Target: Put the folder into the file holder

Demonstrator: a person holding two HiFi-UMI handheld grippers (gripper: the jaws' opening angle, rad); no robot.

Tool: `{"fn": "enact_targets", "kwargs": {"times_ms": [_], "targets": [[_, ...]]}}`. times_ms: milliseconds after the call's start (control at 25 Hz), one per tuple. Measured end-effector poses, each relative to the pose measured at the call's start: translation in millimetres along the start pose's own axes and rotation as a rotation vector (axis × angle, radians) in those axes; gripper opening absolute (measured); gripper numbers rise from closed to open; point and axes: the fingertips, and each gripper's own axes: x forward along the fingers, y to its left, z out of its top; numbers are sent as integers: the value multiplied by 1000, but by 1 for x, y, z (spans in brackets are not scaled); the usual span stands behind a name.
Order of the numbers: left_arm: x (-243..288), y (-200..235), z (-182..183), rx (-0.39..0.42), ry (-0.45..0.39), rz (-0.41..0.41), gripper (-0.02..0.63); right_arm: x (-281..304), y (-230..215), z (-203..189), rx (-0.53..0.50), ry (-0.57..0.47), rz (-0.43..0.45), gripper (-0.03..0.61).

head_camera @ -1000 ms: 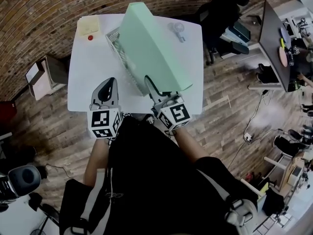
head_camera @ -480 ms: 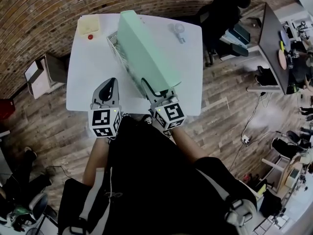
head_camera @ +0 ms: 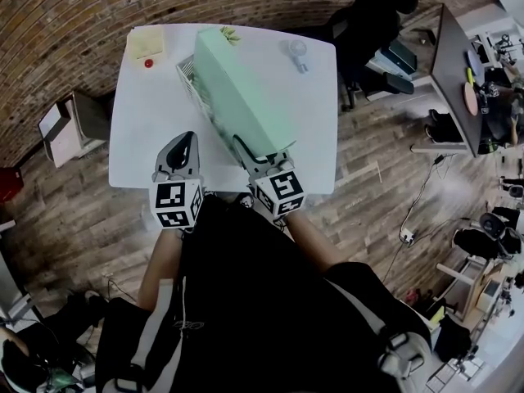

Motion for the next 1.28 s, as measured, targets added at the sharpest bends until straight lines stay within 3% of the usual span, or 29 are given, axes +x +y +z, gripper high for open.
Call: {"fn": "enact_targets", "kwargs": {"times_ms": [1280], "targets": [[-4,8,-19,-17,36,-17,23,15,2,-42,1,163,-46,187]]}}
